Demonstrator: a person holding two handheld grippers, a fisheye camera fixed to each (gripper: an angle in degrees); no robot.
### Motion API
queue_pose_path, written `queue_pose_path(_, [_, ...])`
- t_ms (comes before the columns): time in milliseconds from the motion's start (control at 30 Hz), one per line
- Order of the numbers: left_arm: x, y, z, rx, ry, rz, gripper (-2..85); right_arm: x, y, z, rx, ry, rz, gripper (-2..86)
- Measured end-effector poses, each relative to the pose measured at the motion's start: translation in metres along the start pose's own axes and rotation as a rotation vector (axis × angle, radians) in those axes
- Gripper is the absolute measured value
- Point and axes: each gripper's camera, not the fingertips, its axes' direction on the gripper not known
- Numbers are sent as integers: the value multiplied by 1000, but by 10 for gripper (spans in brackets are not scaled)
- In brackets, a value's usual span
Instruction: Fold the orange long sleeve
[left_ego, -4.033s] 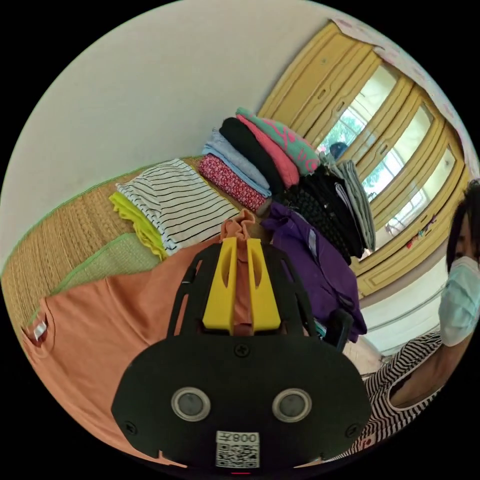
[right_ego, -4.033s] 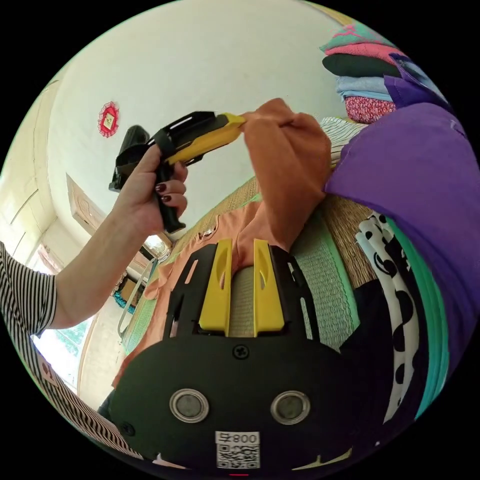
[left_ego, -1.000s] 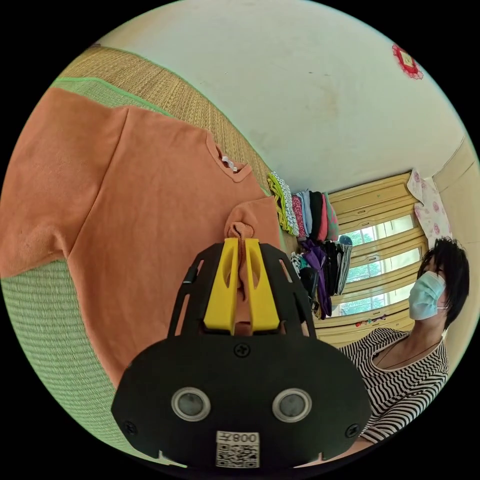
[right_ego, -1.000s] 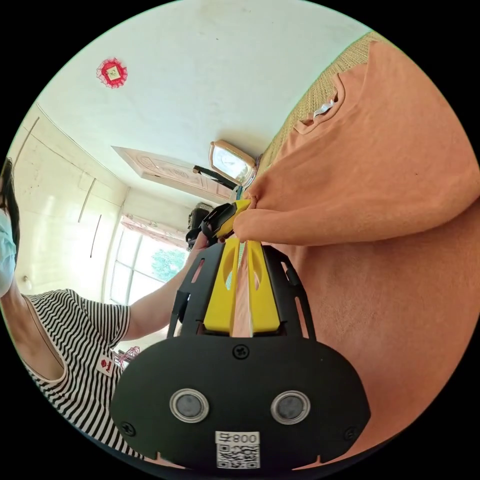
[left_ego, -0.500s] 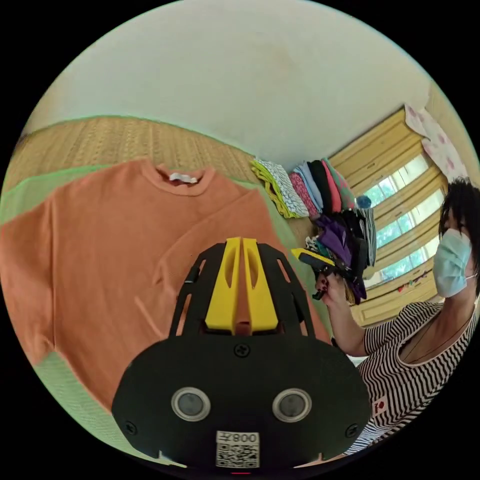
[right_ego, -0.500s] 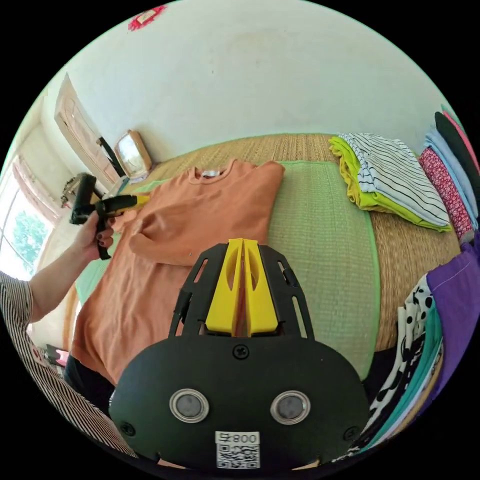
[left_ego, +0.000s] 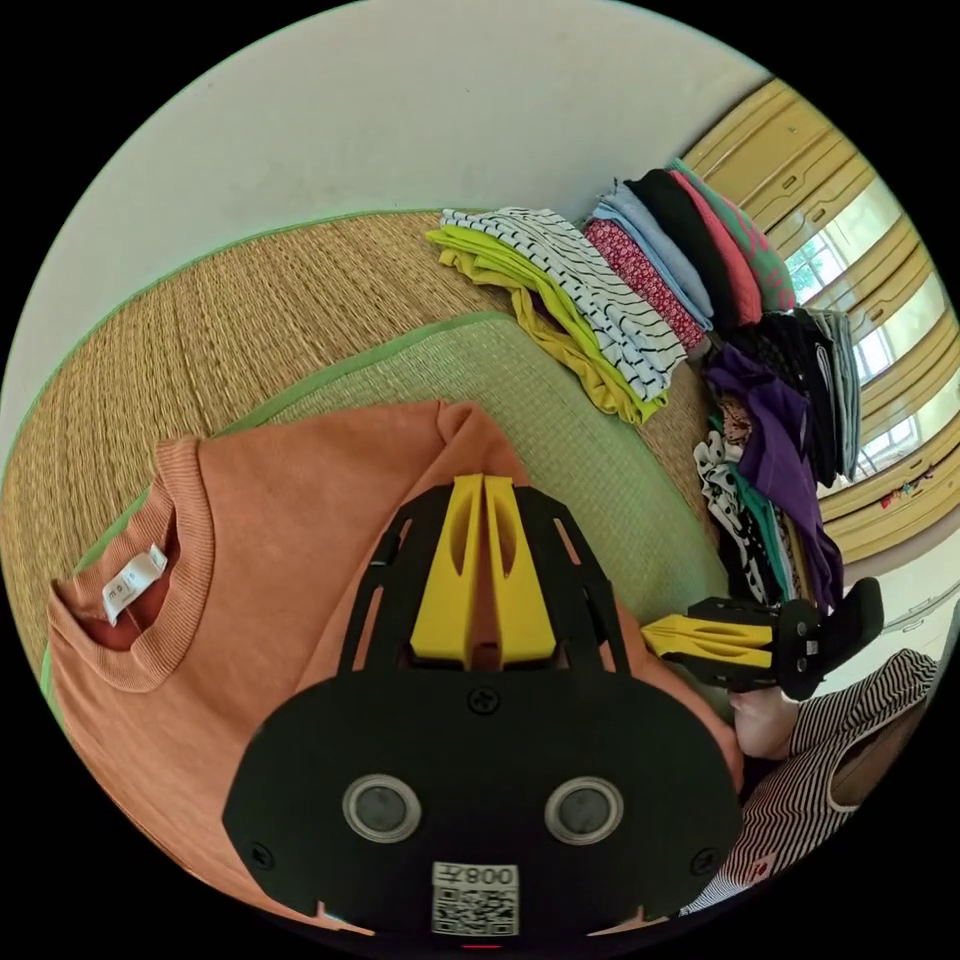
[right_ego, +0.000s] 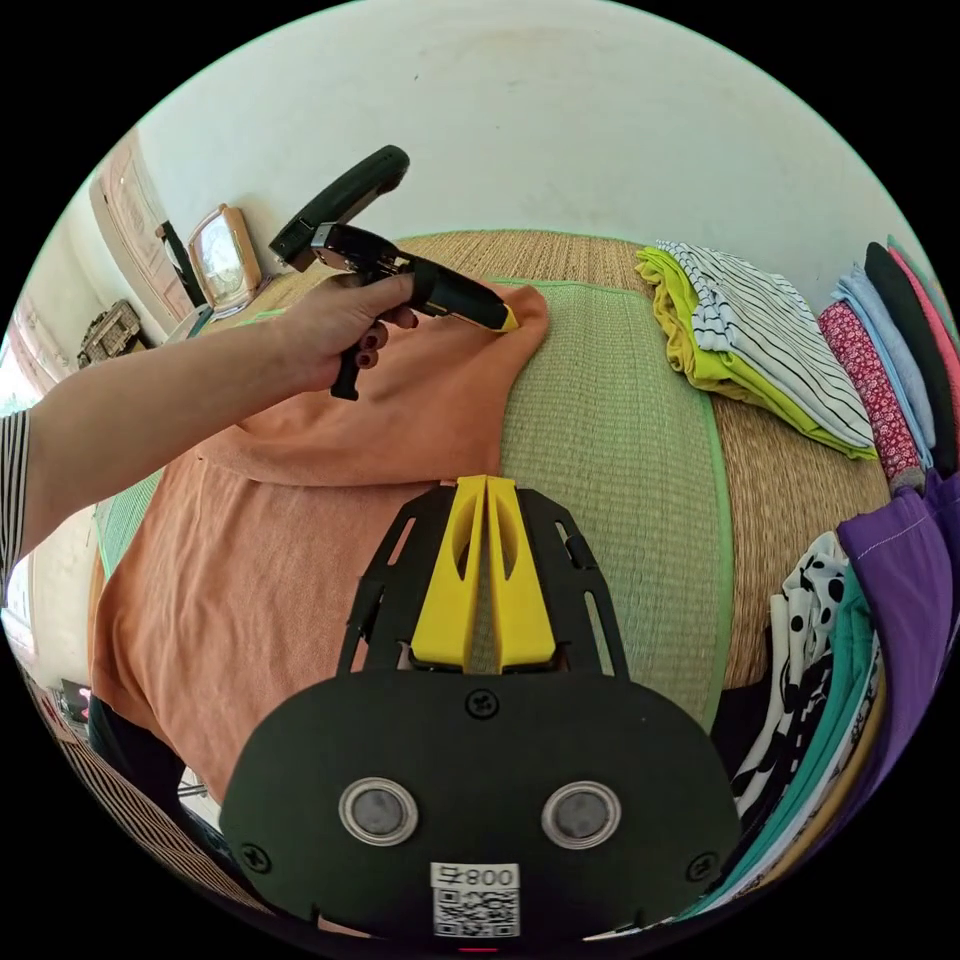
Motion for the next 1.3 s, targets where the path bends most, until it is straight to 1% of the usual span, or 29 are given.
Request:
queue_pose_path(167, [21, -9, -7, 105, -63, 14, 2, 3, -3, -4, 1, -11, 9, 0])
queue_pose_path(233, [24, -19, 1, 87, -93, -3, 2, 1, -5, -6, -2, 14, -1, 0])
queue_pose_path(300, [27, -30, 24, 0, -119, 34, 2, 1, -6, -7, -3, 24, -6, 0])
queue_pose_path(433, [37, -28, 19, 21, -96, 13, 2, 15, -7, -17, 12, -28, 19, 0])
queue_pose_path(500, [56, -13, 7, 48, -8, 79, 3, 19, -7, -30, 63, -48, 26, 0])
queue_pose_path(567, [74, 4, 3, 24, 46, 137, 3, 19, -8, -42, 108, -62, 14, 1])
queue_pose_path(633, [92, 21, 5, -19, 50, 187, 4, 18, -12, -37, 84, -49, -11, 1])
queue_pose_path(700, [111, 36, 22, -92, -20, 237, 5, 21, -15, -20, 6, -26, -15, 1])
queue_pose_path(733, [113, 38, 29, -126, -57, 246, 5, 24, -15, -19, 10, -39, -8, 1])
queue_pose_path(767, [117, 40, 35, -124, -85, 260, 6, 26, -15, -21, 16, -44, -3, 1])
queue_pose_path(933, [120, 54, 7, -13, -8, 215, 20, 49, -14, -37, 43, -34, 33, 1])
queue_pose_path(1067, [130, 83, 9, -66, 66, 222, 69, 65, -12, -46, 49, -112, 23, 3])
queue_pose_path(1133, [140, 94, 15, -111, 6, 262, 70, 75, -12, -46, 31, -150, 25, 7])
queue_pose_path(1200, [154, 106, 21, -135, -186, 321, 45, 81, -10, -45, 35, -179, 21, 13])
queue_pose_path(1300, [163, 113, 15, -122, -258, 354, 27, 86, -12, -38, -5, -212, 9, 29])
